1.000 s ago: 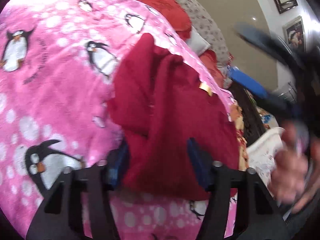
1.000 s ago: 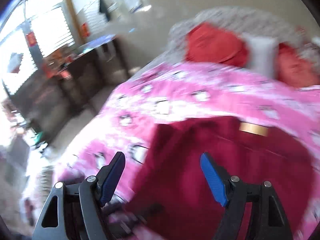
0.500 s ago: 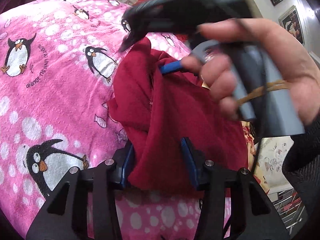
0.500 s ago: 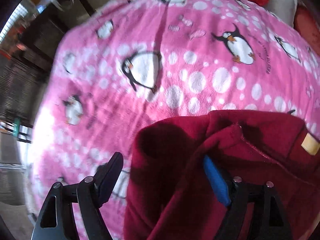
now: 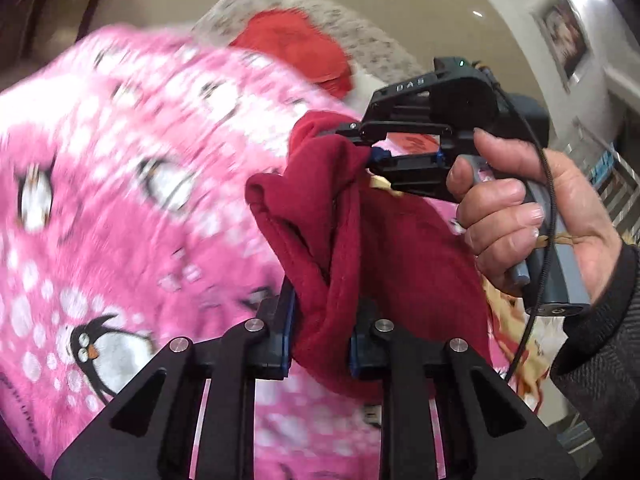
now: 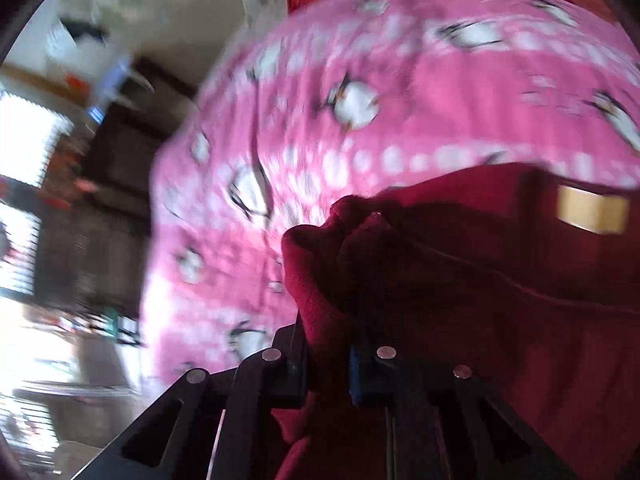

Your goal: Fold small clothes

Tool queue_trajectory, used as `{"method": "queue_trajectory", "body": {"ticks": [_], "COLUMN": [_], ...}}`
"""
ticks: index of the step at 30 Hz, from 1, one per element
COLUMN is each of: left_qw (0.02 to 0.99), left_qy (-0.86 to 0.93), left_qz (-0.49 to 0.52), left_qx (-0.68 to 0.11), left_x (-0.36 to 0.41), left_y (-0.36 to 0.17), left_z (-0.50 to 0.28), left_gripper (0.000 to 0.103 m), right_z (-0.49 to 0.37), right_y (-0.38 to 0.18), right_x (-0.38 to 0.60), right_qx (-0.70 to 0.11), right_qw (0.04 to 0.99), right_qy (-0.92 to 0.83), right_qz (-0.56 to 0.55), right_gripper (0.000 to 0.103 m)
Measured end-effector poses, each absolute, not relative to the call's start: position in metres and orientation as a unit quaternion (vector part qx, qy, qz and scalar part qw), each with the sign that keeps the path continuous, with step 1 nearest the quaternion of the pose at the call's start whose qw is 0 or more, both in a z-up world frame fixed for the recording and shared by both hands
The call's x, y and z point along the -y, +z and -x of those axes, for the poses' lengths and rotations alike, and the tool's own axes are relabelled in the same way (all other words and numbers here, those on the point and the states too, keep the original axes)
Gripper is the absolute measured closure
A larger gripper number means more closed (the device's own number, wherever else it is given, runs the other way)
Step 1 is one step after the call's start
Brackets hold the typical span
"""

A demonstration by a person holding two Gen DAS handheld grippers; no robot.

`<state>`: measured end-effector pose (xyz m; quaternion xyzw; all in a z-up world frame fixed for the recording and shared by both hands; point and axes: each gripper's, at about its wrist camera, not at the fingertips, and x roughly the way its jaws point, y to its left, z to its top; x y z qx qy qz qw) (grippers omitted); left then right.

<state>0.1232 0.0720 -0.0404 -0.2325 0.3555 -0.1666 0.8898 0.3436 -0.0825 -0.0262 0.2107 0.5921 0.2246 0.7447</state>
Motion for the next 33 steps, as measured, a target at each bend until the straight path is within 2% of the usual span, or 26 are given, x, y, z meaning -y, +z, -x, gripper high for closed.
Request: {"method": "queue_trajectory", "body": {"ticks": [6, 11, 14, 18, 20, 23, 27, 30, 33], "left_qw": [0.917, 0.904, 0.890, 0.863, 0.853, 0.828, 0.822, 0.852, 0.875], "left_qy": [-0.222, -0.283, -0.311, -0.338, -0.339, -0.354, -0.370, -0.332, -0.275], "left_qz": [0.119, 0.067, 0.048, 0.037, 0.043, 0.072, 0.076, 0.092, 0.096], "left_qx": [-0.309, -0.312, -0.330, -0.373, -0.395, -0.429, -0.427, -0.395, -0.388], "left_x": [0.007, 0.089, 0.131, 0.175, 0.185, 0.180, 0.155, 0.118, 0.099], "left_y": [0.014, 0.021, 0.015, -0.007, -0.020, -0.030, -0.021, -0.006, -0.013], "left_z": [-0.106, -0.105, -0.108, -0.115, -0.118, -0.115, -0.098, -0.096, -0.116], "left_gripper": [0.085, 0.085, 0.085, 0.084, 0.079, 0.062, 0.060, 0.058, 0.056], "right_z": [-0.326, -0.302, -0.291, -0.288, -0.288, -0.283, -0.263, -0.225, -0.191], "right_y": [0.029, 0.054, 0.051, 0.018, -0.004, -0.029, -0.021, 0.015, 0.035], "right_x": [0.187, 0.273, 0.316, 0.354, 0.360, 0.375, 0.390, 0.378, 0.344], "right_qx": [-0.532, -0.512, -0.519, -0.547, -0.543, -0.527, -0.464, -0.387, -0.351], "right_qw": [0.770, 0.792, 0.803, 0.810, 0.811, 0.812, 0.827, 0.879, 0.897], "right_qy": [0.248, 0.231, 0.200, 0.138, 0.135, 0.139, 0.141, 0.176, 0.235], "right_qz": [-0.251, -0.241, -0.215, -0.162, -0.168, -0.209, -0.284, -0.218, -0.129], "right_gripper": [0.091, 0.091, 0.091, 0.093, 0.092, 0.088, 0.084, 0.083, 0.083]}}
